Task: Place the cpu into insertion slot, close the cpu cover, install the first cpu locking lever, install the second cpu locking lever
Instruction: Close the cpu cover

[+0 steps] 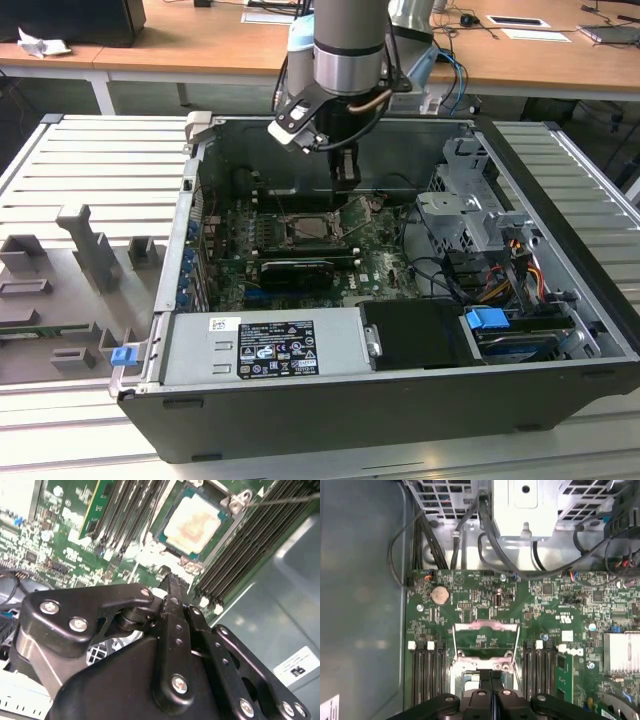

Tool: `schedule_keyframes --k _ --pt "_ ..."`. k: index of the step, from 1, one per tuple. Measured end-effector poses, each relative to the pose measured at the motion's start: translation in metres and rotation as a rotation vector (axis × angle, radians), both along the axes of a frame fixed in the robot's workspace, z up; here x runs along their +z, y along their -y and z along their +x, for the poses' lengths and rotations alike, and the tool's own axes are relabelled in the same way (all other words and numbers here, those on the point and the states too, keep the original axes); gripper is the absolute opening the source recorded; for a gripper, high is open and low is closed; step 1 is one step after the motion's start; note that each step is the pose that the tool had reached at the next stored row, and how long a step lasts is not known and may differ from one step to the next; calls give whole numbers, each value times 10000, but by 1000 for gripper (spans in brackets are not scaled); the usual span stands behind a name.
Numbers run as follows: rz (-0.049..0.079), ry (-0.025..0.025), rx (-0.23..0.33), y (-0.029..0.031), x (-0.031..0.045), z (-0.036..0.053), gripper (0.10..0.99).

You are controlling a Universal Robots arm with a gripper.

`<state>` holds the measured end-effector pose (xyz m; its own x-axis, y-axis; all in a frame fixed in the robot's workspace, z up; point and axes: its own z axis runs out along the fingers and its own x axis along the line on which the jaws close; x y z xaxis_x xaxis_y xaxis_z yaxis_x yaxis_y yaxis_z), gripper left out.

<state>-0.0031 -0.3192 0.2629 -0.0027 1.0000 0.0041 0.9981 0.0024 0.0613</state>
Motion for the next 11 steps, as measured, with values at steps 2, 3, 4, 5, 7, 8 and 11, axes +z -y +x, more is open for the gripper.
schedule_keyframes --k 2,3,4,5,7,8,11 --pt "-2 -1 5 0 -2 37 106" --pt "1 -3 8 0 -3 52 106" --pt "2 -3 8 0 -3 58 106" --pt "2 -4 8 0 -3 64 106" --pt "1 -3 8 0 -3 76 106" --pt "1 -3 9 0 -3 85 106" --pt "1 -4 9 0 -3 108 106"
